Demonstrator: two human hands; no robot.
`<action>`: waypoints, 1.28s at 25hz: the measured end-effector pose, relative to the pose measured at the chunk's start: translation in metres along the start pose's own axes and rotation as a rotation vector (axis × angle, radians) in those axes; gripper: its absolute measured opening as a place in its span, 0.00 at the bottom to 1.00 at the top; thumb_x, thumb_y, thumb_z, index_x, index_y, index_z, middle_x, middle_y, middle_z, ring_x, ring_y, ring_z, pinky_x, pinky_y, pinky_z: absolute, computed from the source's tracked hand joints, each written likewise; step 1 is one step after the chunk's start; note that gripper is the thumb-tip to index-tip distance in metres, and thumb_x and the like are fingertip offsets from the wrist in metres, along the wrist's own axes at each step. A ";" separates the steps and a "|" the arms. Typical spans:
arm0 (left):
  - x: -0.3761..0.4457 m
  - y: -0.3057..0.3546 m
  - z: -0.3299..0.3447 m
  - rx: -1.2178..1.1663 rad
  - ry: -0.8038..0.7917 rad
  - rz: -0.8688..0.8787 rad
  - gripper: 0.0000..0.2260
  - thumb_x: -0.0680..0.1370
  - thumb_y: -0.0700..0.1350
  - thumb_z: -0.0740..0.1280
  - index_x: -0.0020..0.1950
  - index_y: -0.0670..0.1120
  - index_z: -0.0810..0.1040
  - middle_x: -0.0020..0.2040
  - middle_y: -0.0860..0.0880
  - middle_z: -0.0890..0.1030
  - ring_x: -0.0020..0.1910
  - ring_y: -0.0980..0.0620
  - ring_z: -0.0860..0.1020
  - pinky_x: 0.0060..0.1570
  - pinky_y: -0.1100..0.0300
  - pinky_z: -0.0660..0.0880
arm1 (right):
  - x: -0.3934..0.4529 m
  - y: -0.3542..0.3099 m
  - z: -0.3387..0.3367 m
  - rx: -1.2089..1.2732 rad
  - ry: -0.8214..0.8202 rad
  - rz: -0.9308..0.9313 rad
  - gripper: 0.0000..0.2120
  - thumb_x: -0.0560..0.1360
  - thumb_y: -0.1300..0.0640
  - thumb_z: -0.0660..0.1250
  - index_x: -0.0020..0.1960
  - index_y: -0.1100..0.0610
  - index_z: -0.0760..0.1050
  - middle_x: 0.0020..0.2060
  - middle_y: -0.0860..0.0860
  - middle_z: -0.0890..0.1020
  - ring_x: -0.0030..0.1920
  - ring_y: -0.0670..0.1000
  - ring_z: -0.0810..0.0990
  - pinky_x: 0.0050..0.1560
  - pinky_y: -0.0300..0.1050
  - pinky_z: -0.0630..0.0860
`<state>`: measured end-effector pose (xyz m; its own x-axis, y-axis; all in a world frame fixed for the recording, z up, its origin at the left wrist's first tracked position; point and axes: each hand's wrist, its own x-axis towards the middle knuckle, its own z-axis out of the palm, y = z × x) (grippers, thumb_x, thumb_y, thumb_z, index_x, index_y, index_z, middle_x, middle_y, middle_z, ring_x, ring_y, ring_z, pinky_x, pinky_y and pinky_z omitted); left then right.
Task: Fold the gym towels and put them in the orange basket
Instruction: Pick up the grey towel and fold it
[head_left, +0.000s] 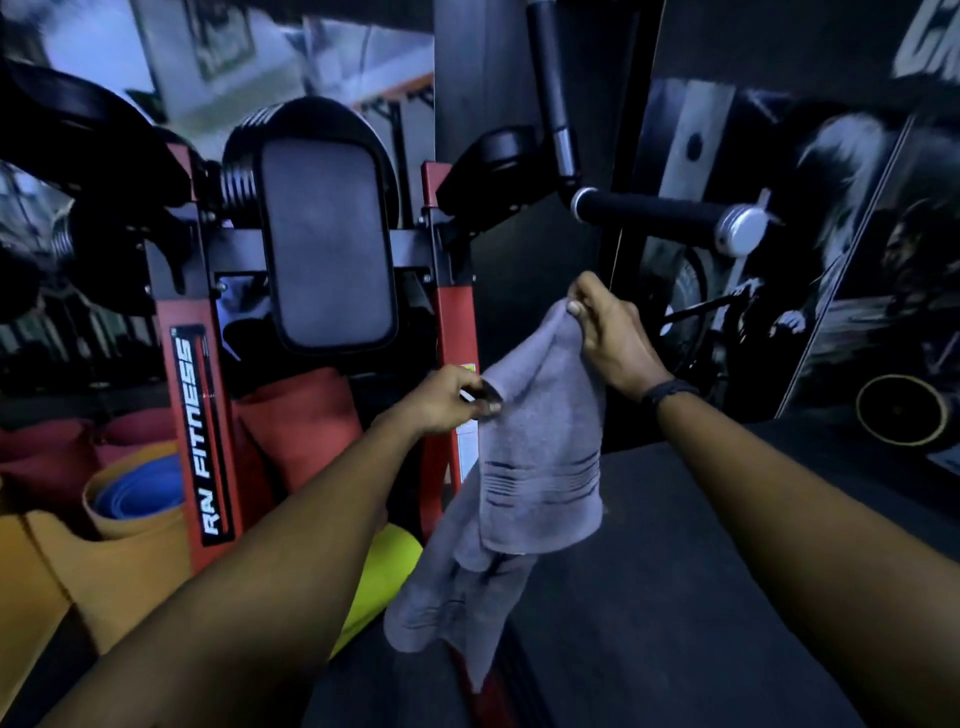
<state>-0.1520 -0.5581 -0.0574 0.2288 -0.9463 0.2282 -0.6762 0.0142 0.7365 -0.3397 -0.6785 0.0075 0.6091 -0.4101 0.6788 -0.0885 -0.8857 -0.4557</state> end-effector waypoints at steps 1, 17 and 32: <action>-0.006 0.009 -0.009 -0.036 0.007 -0.005 0.05 0.75 0.42 0.71 0.39 0.49 0.80 0.33 0.56 0.79 0.29 0.67 0.75 0.33 0.72 0.70 | 0.001 -0.010 -0.005 0.004 0.017 -0.002 0.07 0.80 0.59 0.57 0.46 0.61 0.65 0.33 0.50 0.71 0.32 0.42 0.65 0.34 0.32 0.66; -0.080 0.098 0.034 -0.631 0.062 -0.162 0.10 0.76 0.30 0.65 0.53 0.41 0.81 0.40 0.49 0.84 0.39 0.54 0.83 0.45 0.62 0.80 | -0.051 -0.077 -0.086 -0.047 -0.018 -0.084 0.04 0.80 0.60 0.60 0.45 0.58 0.69 0.32 0.46 0.73 0.33 0.39 0.70 0.37 0.29 0.66; -0.134 0.246 0.028 -0.364 0.387 -0.139 0.10 0.76 0.31 0.66 0.43 0.46 0.77 0.34 0.50 0.79 0.32 0.57 0.74 0.34 0.68 0.73 | -0.189 -0.077 -0.134 0.290 -0.667 0.377 0.06 0.78 0.58 0.66 0.43 0.58 0.73 0.38 0.56 0.82 0.33 0.50 0.82 0.34 0.45 0.80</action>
<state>-0.3685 -0.4367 0.0756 0.5860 -0.7605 0.2798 -0.3508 0.0731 0.9336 -0.5538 -0.5623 -0.0086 0.9281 -0.3722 0.0067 -0.2292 -0.5856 -0.7775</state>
